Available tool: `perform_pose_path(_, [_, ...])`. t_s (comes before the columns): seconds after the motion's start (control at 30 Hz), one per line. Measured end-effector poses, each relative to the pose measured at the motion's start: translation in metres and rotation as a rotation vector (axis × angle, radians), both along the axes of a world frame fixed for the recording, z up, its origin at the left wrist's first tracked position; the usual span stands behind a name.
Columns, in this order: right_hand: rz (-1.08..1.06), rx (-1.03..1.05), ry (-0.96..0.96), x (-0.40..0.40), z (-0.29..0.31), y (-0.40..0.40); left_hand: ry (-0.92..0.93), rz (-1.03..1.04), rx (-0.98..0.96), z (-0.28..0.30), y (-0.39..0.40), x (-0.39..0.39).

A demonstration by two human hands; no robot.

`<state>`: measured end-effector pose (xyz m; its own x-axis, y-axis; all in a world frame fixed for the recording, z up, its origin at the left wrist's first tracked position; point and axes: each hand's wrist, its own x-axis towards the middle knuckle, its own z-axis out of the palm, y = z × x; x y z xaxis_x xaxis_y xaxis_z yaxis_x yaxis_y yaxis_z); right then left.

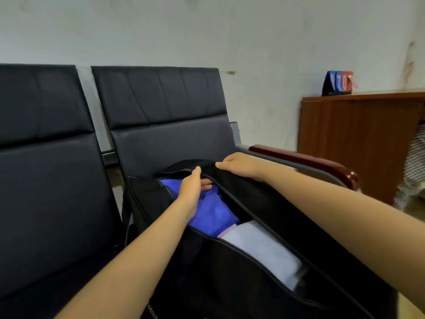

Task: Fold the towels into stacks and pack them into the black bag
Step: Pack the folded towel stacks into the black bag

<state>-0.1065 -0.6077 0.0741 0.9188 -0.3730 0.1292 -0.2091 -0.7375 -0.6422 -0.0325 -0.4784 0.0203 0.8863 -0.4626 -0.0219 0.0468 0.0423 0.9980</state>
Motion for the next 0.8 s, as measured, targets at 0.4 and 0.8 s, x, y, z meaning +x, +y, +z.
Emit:
perform_pose_path(0.4, [-0.057, -0.117, -0.067, -0.091, 0.003, -0.019, 0.077, -0.027, -0.313, 0.047, -0.005, -0.041])
perform_pose_path(0.8, [-0.123, -0.498, 0.001, -0.191, -0.048, 0.056, -0.074, 0.009, 0.103, 0.001, 0.066, -0.062])
